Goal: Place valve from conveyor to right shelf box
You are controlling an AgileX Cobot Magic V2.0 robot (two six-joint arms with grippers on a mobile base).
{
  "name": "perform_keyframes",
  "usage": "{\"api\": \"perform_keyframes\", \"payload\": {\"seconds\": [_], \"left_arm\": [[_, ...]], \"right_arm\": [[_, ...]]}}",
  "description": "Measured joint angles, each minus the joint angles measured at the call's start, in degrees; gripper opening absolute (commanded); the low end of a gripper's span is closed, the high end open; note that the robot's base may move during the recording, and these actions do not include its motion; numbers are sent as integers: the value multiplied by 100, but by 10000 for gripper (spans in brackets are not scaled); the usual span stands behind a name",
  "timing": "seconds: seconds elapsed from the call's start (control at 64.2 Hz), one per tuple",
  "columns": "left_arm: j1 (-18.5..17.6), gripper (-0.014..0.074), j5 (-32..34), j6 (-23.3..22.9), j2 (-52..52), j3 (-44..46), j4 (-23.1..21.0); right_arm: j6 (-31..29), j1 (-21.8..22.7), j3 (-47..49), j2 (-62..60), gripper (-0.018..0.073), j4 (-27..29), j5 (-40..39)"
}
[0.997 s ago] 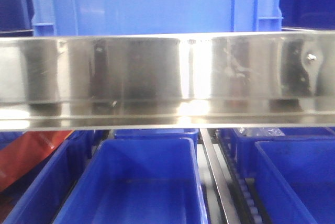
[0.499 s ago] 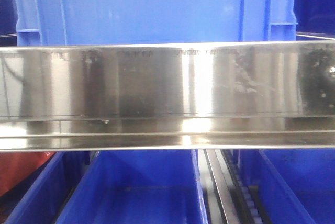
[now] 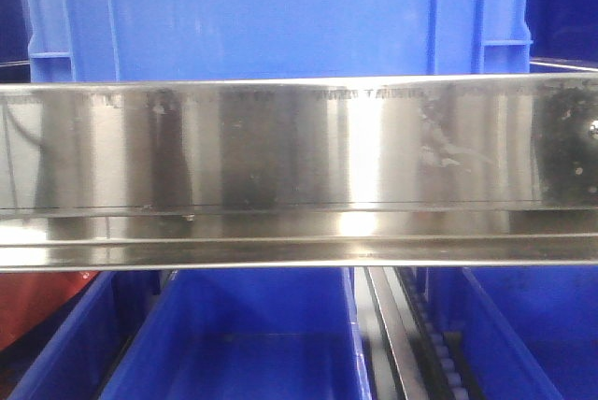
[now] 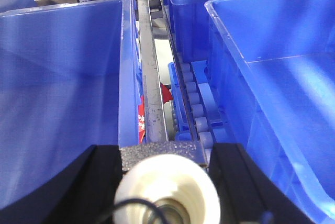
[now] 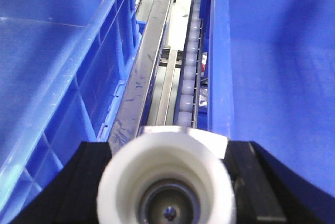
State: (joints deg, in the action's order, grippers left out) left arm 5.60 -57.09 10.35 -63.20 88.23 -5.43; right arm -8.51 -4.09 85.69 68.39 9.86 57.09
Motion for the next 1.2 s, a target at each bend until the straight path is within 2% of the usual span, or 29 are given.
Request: {"api": "perform_keyframes", "payload": {"seconds": [0.826,1.044,1.137,1.2], "left_arm": [[0,-111,13,0,0,0,0],[0,-111,317,0,0,0,0],[-143,-111,577,0,-14,84,0],[-375,-111,730,0,-97,236,23]], "right_arm": [[0,0,0,0,-154,0,0],[0,0,79,0,-154,24,-26],[0,-9,323,26,-154,184,-141],[0,-87,562,69,-154,254,-280]]}}
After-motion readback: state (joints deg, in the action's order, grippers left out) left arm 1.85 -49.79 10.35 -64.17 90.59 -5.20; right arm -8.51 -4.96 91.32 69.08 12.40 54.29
